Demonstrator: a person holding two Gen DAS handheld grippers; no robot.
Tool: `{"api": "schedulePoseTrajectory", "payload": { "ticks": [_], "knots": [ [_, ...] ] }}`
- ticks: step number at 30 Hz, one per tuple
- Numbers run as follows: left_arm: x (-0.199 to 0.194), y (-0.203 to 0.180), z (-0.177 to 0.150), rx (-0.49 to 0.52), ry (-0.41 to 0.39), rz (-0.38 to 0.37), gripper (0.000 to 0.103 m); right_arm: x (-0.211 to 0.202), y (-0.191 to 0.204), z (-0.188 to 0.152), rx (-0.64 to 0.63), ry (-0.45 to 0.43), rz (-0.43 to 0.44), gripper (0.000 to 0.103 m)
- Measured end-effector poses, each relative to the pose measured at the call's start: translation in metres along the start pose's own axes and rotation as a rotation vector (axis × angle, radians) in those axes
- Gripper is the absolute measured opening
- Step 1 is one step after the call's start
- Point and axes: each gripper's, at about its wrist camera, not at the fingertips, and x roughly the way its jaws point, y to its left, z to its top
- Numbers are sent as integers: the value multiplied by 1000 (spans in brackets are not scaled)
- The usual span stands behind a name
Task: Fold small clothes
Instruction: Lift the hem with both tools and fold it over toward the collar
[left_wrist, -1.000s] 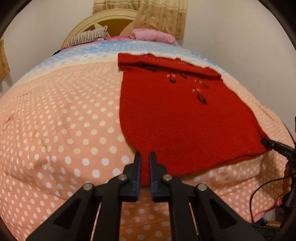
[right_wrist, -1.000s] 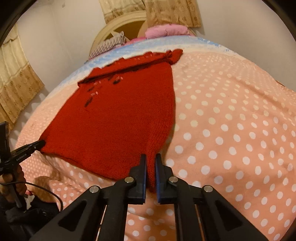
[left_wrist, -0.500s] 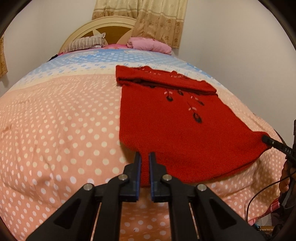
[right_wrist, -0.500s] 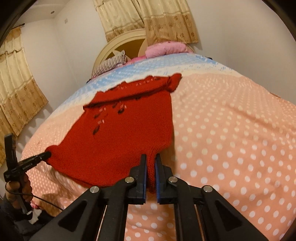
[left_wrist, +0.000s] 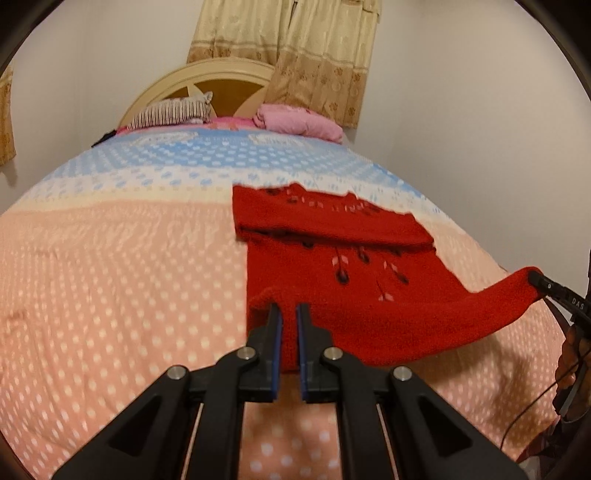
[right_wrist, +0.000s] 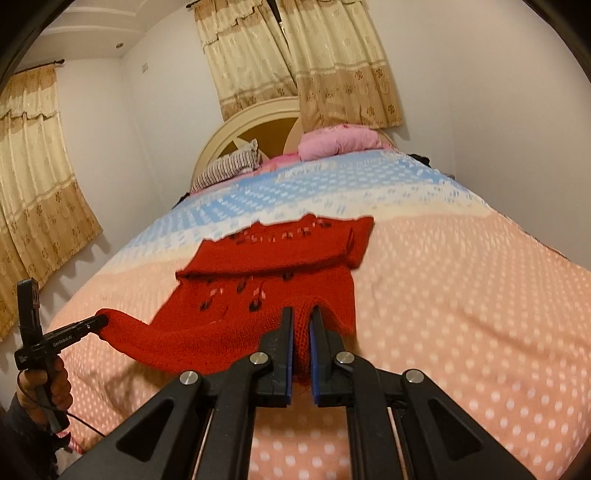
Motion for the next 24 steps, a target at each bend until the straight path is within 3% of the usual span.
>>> {"api": "schedulePoseTrajectory", "payload": {
  "ticks": [13,24],
  "knots": [
    [24,0,47,8,-38,4,8,22,0,41,-11,-29,-8,6],
    [43,-3,106,36,-92,48,8,45,8,100,-46,-82,-17,6]
  ]
}}
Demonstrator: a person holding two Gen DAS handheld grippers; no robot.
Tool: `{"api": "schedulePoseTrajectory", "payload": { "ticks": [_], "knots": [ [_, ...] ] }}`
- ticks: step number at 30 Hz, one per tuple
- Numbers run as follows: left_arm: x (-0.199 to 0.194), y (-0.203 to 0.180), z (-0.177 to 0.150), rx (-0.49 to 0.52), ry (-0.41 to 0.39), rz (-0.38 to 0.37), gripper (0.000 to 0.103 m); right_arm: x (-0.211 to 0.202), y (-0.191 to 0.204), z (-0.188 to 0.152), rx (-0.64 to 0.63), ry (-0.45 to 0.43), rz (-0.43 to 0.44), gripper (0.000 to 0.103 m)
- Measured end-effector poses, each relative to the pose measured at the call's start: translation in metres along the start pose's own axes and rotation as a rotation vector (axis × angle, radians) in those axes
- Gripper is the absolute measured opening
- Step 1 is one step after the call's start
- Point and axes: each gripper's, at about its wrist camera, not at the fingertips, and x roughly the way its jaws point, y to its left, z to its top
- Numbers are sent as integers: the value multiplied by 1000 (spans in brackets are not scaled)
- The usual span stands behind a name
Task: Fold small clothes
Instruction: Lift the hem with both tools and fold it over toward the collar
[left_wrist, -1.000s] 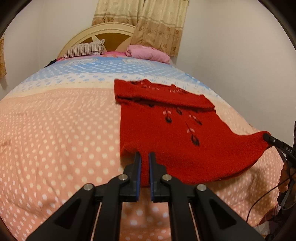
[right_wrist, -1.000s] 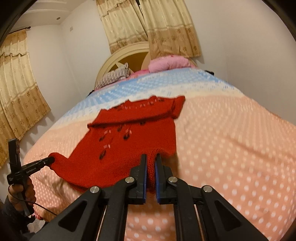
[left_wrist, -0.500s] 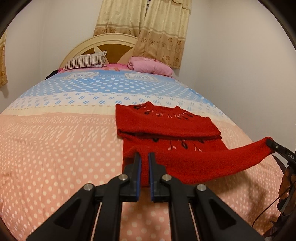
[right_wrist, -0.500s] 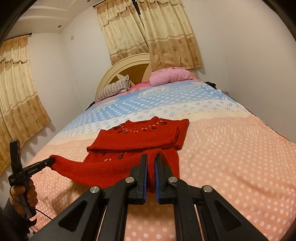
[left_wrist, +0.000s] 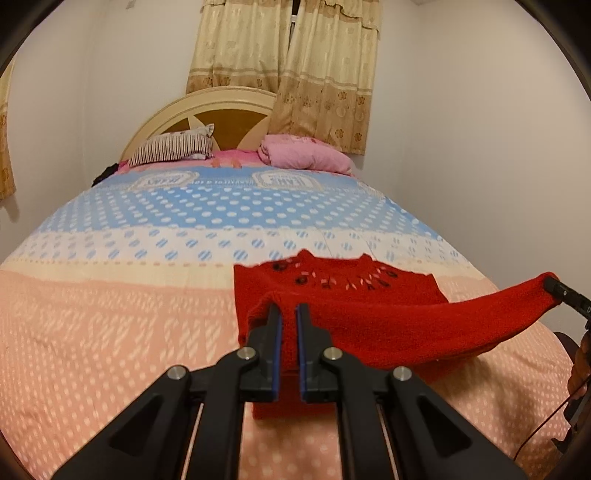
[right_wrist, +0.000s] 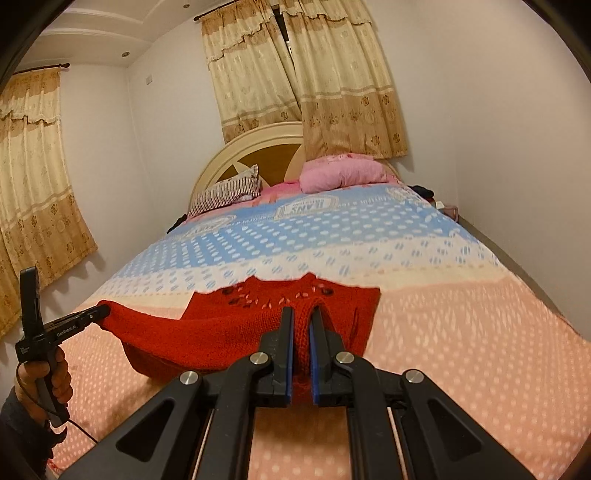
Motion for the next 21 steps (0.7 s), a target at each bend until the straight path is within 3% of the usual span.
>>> {"api": "schedulePoseTrajectory", "payload": {
  "ticks": [12,21],
  "knots": [
    [61,2,44,22,3,53,8,60,-5,45,-37,21,-55,6],
    [135,5,52,37,90,90,8,137,-25,57,-23,107,-95,6]
  ]
}}
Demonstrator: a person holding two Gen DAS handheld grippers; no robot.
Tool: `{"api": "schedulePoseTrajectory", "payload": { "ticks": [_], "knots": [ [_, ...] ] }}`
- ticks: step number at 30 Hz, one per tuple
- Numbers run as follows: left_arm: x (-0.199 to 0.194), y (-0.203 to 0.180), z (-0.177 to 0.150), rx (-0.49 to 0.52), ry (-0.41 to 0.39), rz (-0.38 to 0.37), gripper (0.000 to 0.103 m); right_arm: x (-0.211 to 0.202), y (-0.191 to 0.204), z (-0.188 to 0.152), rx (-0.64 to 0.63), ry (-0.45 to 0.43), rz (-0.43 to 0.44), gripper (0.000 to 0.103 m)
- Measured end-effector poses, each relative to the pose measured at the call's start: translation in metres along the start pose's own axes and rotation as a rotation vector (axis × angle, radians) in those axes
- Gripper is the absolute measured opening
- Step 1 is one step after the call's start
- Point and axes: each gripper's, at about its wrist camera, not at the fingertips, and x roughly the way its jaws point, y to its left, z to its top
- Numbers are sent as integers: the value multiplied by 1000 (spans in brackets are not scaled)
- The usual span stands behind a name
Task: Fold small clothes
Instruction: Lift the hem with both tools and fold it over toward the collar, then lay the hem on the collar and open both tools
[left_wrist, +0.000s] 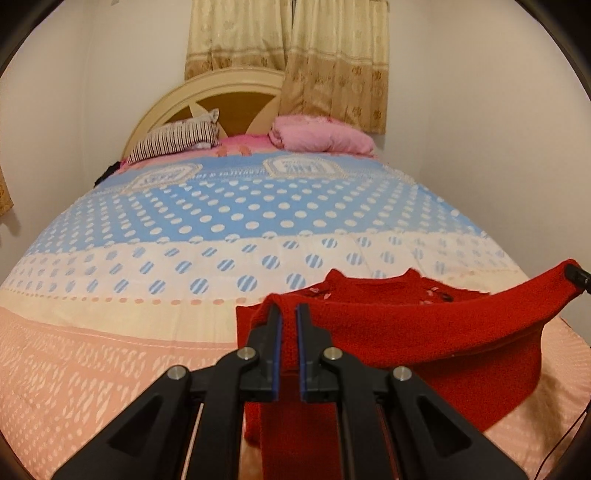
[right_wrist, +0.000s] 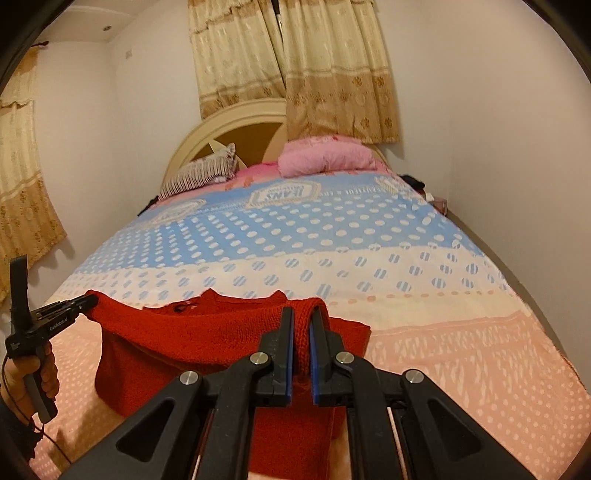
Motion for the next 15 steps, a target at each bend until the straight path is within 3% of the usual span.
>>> {"api": "schedulePoseTrajectory", "payload": {
  "ticks": [14,15],
  "knots": [
    [111,-7,-10,53,164,104,8,133,-19,-15,10,190,-80,6],
    [115,-8,-9,53,170,107,12,148,-21,-16,11,227,-74,6]
  ]
}}
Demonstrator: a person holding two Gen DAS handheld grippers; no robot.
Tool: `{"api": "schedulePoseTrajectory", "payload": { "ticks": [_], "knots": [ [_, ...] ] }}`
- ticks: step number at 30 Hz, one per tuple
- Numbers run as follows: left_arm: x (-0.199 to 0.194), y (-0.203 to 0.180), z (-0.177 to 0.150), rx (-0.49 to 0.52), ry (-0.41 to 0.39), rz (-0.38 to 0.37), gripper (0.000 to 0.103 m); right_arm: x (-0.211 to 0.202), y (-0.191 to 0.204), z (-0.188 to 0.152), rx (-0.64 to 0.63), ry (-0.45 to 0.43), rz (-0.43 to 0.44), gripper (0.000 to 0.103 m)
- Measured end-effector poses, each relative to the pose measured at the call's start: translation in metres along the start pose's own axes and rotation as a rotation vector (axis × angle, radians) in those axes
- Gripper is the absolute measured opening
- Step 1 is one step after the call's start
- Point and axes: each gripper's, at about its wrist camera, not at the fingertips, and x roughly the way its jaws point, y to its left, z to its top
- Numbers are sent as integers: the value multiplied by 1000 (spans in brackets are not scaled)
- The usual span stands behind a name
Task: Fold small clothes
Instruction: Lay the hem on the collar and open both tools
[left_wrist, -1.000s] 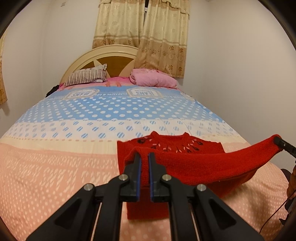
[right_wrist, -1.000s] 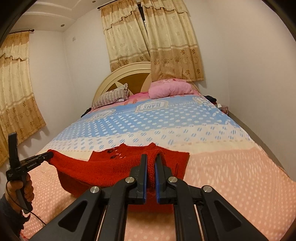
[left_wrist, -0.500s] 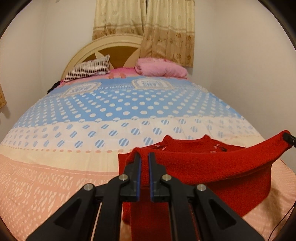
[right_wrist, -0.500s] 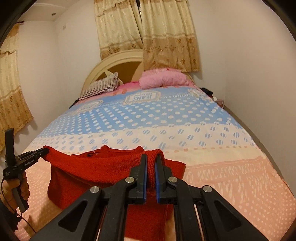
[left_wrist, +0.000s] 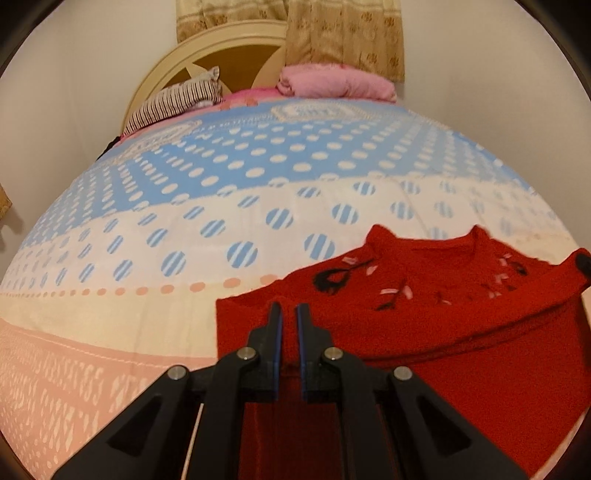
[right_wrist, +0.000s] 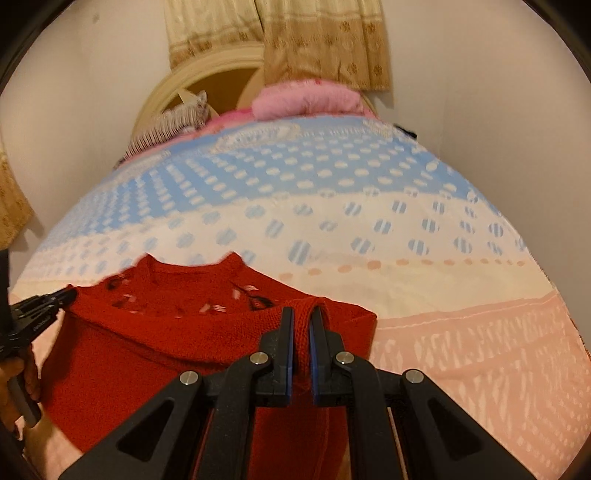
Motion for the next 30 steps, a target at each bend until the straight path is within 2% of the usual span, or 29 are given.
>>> {"api": "schedulePoseTrajectory", "payload": {
  "ticks": [2,4,6,7,10,12,14,15,16,19,21,22,23,26,28,30],
  "knots": [
    [4,1,3,-8,18,30,18,16,-4,3,10,29,-15,7],
    [-4,9,3,-46,5,45,30,15,-7,6,24,7,-39,18],
    [-18,16,-2,-66,-24,52,46,6,-7,2,20,-27,-56,47],
    [-27,20,-7,-62,-40,53,49,1,-5,0,10,-41,-47,49],
    [-50,24,-29,-35,-78,52,58,-13,10,-13,-46,-15,19,49],
    [-58,24,-44,-23,-66,38,67,-15,23,-23,-81,52,88,49],
    [-54,13,-55,37,-32,39,70,-14,34,-29,-111,101,128,49],
    [-48,7,-56,79,-16,66,70,-5,45,-31,-157,156,126,49],
    [-44,3,-53,99,-21,93,70,2,51,-31,-184,173,105,49],
    [-28,9,-30,60,-21,137,72,36,57,-21,-210,238,35,49],
    [-16,13,-19,61,-12,208,72,50,53,-6,-206,201,-29,49],
    [-12,18,-15,37,2,227,72,50,48,5,-191,153,-70,49],
    [-12,24,-14,6,12,216,72,45,41,12,-150,115,-80,49],
    [-24,36,-24,-41,4,175,72,29,25,13,-37,80,23,49],
    [-38,40,-38,-42,-13,171,72,17,23,0,-62,91,23,49],
    [-58,45,-55,-67,-39,116,72,0,19,-15,-77,82,44,49]
  ]
}}
